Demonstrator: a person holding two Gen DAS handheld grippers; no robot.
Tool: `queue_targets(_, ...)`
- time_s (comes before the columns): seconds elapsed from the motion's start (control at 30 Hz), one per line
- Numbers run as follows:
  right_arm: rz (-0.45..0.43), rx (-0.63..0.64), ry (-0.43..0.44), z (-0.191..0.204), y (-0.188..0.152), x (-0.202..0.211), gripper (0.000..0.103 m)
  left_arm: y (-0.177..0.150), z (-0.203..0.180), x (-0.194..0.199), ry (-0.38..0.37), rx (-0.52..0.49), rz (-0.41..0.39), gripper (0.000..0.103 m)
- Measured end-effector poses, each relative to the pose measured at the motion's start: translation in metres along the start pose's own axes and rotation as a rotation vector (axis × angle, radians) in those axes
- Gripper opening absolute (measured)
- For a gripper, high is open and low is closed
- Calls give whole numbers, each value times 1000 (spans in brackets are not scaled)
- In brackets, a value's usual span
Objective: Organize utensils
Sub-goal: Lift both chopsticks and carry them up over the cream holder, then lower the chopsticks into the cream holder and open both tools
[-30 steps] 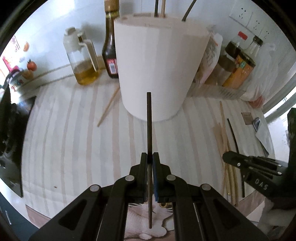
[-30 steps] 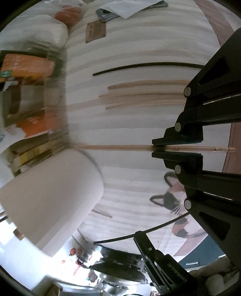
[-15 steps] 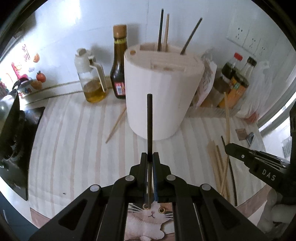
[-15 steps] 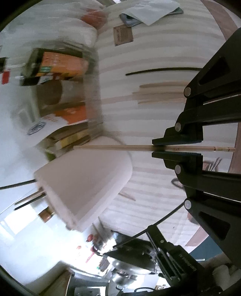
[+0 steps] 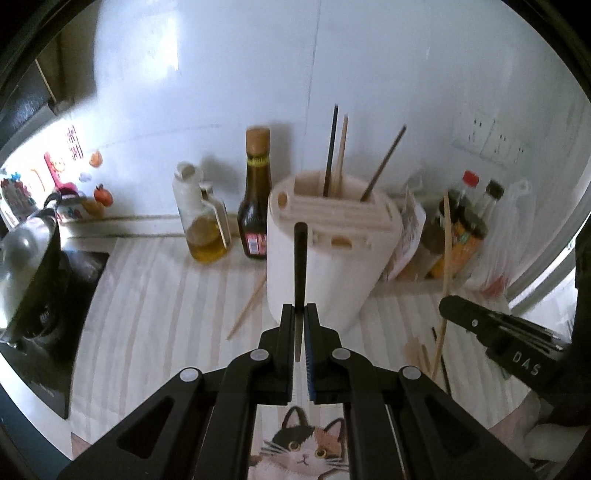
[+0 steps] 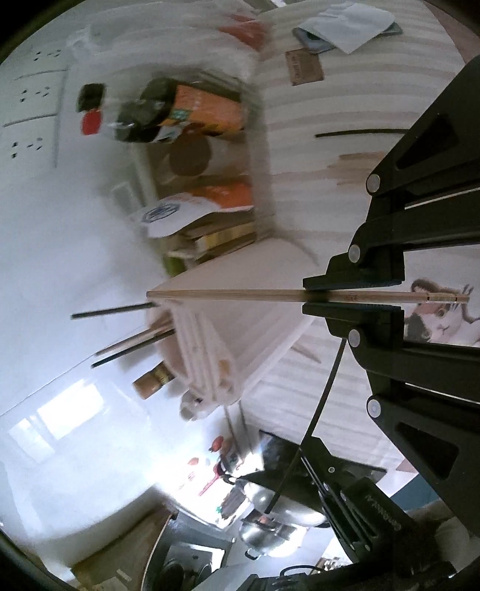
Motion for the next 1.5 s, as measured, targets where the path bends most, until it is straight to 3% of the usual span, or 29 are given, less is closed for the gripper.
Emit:
queue_targets(0.37, -95, 23, 41, 22, 37, 23, 6, 38, 0, 43, 0, -4, -117, 2)
queue_targets(1.1, -308, 34, 85, 51, 135, 66, 6, 106, -11, 105, 4, -54, -273, 2)
queue_targets(1.2, -336, 26, 73, 50, 149, 69, 6, 124, -14, 108, -10, -62, -312, 2)
queue_targets(1.5, -393, 6, 20, 48, 182, 49, 6, 164, -22, 79, -40, -81, -323, 2)
Point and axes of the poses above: each gripper's, at about its wrist camera, not at the fingertips, and x roughly against the way its jaws point, z to its left, y to its top, the point moved 2 cm from there along -x, roughly the way its jaws point, and after that the axes turned 4 degrees about -y, right-handed, at the moved point
